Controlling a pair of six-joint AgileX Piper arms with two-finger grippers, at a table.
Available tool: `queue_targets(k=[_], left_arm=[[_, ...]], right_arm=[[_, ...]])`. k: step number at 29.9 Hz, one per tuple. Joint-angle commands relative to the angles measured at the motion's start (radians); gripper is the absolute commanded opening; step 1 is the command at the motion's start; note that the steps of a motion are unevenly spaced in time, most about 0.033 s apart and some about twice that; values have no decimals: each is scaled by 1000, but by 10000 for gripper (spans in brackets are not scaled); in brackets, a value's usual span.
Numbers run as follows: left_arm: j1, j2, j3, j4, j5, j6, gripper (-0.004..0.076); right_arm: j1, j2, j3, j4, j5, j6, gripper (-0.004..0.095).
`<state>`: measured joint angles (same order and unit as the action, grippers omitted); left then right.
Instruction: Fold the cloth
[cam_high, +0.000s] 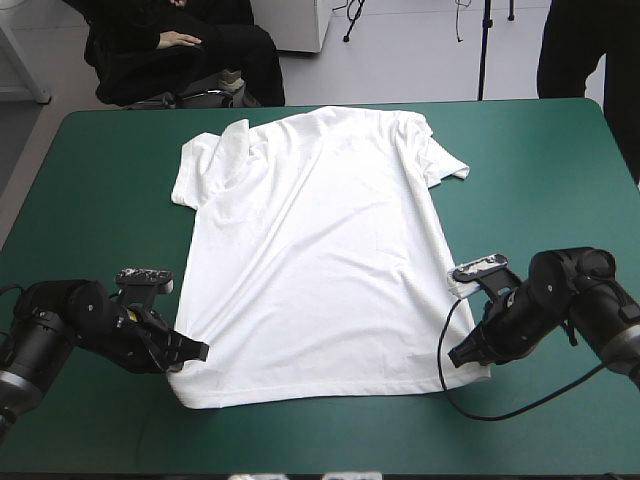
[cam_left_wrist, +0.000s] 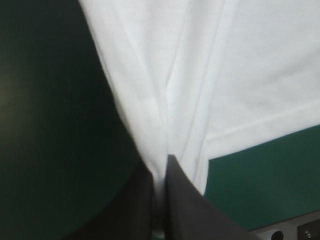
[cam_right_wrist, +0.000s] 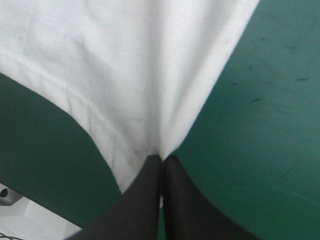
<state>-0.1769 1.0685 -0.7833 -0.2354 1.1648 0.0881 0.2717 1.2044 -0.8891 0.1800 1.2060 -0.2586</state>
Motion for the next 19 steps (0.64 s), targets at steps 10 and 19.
queue_targets(k=[10,19], left_arm=[[-6,-31,28,42,26,-12,-17],[-6,-31,28,40,69,-12,-3]], right_arm=[[1,-134,114,-55,42,21,-17],[1,-134,149,-53,-1,30,-16]])
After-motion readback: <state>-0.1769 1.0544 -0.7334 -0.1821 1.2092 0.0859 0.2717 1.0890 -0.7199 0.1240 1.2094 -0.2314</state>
